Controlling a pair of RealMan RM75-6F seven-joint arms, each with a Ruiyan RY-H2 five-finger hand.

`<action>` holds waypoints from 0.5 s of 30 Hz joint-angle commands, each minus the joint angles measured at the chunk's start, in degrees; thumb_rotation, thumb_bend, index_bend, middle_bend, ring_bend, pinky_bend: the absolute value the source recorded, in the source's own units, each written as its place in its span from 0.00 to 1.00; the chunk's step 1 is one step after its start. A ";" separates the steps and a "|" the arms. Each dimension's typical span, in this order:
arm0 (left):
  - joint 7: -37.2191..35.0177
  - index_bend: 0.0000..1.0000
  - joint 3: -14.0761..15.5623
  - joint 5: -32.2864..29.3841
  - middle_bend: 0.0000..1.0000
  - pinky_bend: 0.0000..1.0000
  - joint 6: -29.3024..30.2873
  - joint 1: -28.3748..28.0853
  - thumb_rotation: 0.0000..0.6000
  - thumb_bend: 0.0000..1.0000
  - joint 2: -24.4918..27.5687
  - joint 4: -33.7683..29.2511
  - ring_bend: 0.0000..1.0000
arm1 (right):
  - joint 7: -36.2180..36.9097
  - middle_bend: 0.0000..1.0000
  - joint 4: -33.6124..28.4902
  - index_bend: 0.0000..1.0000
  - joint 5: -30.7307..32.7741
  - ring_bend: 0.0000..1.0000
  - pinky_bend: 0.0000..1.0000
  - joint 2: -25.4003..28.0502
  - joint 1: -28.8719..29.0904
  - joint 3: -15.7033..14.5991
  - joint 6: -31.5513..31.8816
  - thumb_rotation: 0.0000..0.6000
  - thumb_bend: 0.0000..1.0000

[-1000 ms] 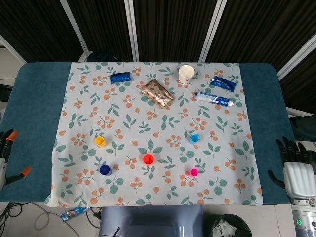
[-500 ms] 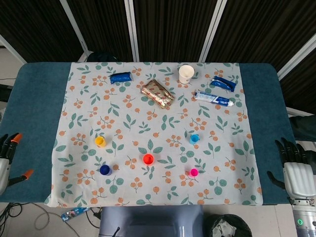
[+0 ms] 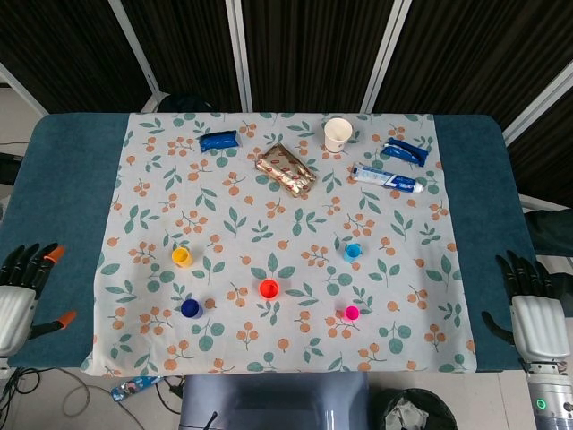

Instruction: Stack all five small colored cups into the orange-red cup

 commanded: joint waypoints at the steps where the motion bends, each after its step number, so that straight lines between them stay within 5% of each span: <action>1: 1.13 0.13 -0.38 1.44 0.08 0.02 -4.95 -3.80 1.00 0.10 1.45 -2.05 0.00 | -0.29 0.06 -0.11 0.03 -0.04 0.07 0.04 -0.13 0.04 -0.07 -0.09 1.00 0.31; 10: 13.48 0.15 -3.12 -2.61 0.08 0.02 -24.45 -15.57 1.00 0.10 7.12 -13.19 0.00 | -1.79 0.06 -0.29 0.03 0.11 0.07 0.04 -0.86 0.21 -0.12 -0.30 1.00 0.31; 15: 18.97 0.16 -2.75 -5.39 0.08 0.02 -29.92 -18.19 1.00 0.10 6.00 -15.60 0.00 | -1.83 0.06 -0.29 0.03 0.26 0.07 0.04 -1.04 0.17 -0.15 -0.35 1.00 0.31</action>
